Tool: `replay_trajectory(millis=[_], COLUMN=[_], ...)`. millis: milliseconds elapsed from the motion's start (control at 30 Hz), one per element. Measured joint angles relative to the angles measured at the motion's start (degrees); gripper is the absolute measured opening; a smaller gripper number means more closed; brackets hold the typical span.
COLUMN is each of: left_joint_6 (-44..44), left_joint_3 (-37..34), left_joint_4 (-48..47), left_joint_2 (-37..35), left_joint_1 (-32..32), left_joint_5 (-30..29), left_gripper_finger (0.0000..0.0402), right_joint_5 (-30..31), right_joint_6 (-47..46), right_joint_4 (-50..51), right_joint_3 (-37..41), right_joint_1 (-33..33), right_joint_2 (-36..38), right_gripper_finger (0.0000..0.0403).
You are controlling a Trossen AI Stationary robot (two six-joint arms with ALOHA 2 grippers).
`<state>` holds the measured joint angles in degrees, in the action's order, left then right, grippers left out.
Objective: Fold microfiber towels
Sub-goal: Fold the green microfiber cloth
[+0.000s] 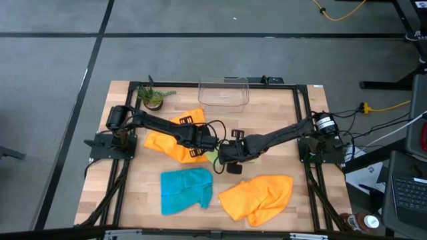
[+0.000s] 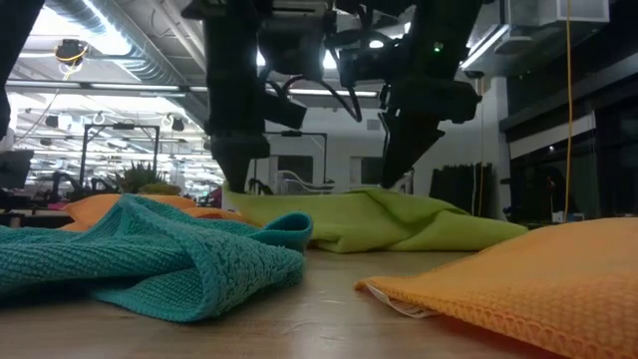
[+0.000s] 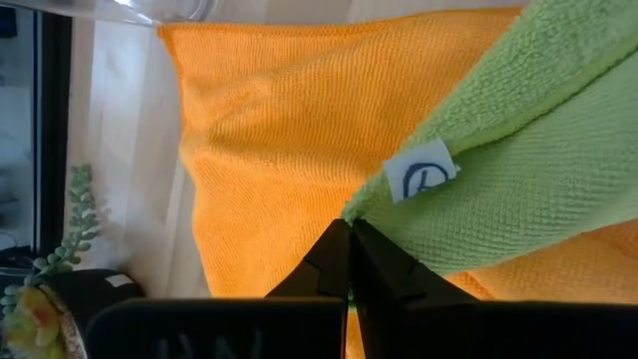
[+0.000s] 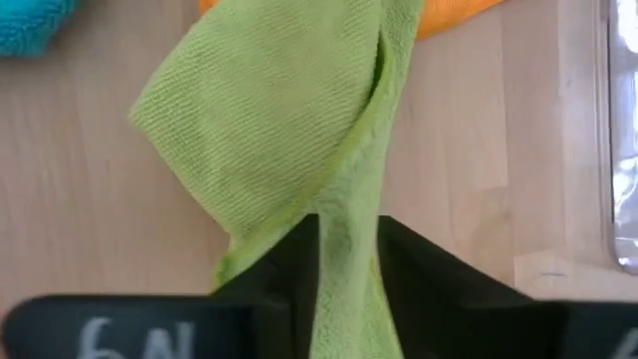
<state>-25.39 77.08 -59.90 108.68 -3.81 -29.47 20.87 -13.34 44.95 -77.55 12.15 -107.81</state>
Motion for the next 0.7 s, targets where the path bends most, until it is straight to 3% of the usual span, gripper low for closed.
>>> replay_trajectory(millis=[267,467,700], left_joint_6=[0.0,0.3,0.5], left_joint_3=[0.0,0.0,0.0], left_joint_4=[0.1,0.2,0.9], left_joint_2=[0.0,0.0,0.0], left_joint_1=[1.1,0.9,0.7], left_joint_5=[0.0,0.5,0.5], left_gripper_finger=[0.0,0.0,0.0], right_joint_5=[-1.3,-0.3,7.6], right_joint_6=[4.1,1.7,0.0], right_joint_4=[7.2,7.6,-3.7], right_joint_3=[-4.9,-1.5,7.1], right_joint_1=[1.6,6.5,12.5], right_joint_2=[0.0,0.0,-0.1], right_gripper_finger=[0.0184,0.0178,0.0162])
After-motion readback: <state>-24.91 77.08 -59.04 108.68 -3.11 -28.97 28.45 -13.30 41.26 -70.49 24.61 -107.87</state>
